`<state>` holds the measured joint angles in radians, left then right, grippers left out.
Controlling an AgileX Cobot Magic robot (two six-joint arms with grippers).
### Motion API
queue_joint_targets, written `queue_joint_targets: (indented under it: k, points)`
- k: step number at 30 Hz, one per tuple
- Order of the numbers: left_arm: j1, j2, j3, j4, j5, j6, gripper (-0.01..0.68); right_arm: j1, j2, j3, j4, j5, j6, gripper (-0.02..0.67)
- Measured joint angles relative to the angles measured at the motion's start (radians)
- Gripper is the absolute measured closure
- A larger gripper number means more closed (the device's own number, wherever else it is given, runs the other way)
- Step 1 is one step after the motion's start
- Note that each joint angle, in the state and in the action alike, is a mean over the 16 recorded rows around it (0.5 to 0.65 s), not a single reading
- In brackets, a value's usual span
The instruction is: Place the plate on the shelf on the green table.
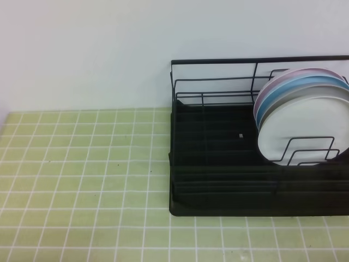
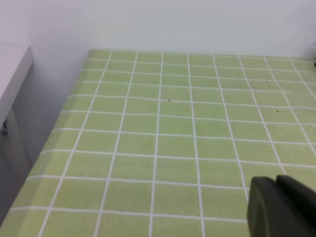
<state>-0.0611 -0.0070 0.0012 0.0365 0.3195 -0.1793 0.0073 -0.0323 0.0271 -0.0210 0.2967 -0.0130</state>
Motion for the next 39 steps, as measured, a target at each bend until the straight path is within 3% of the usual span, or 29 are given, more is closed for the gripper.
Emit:
queue_joint_targets:
  k: [39]
  points:
    - [0.0, 0.002, 0.0, 0.0, 0.0, 0.0, 0.675, 0.0, 0.0, 0.0, 0.0, 0.0, -0.001, 0.652]
